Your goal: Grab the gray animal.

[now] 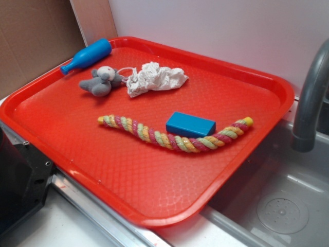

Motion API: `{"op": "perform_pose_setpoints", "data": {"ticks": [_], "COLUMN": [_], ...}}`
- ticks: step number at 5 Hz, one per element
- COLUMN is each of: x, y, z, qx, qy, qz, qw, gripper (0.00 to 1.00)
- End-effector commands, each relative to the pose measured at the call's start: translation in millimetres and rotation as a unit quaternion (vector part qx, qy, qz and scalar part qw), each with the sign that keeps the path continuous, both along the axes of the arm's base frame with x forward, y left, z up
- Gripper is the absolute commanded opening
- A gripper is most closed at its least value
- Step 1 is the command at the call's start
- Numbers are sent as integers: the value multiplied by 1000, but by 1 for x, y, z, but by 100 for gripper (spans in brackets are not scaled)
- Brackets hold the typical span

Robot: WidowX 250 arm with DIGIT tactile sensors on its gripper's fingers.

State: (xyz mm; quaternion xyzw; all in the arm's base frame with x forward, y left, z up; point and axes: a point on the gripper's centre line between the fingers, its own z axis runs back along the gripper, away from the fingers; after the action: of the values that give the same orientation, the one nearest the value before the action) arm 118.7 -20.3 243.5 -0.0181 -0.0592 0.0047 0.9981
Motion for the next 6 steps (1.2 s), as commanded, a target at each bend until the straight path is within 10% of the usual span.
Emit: {"op": "perform_pose_setpoints", "data": {"ticks": [1,3,6], "x": [0,45,102], "y": [0,79,101], "z": [0,-97,-182], "qx": [0,17,27], "qy": [0,17,-16], "qz": [0,21,-10], "qw": [1000,1000,999], "gripper": [100,100,100]}}
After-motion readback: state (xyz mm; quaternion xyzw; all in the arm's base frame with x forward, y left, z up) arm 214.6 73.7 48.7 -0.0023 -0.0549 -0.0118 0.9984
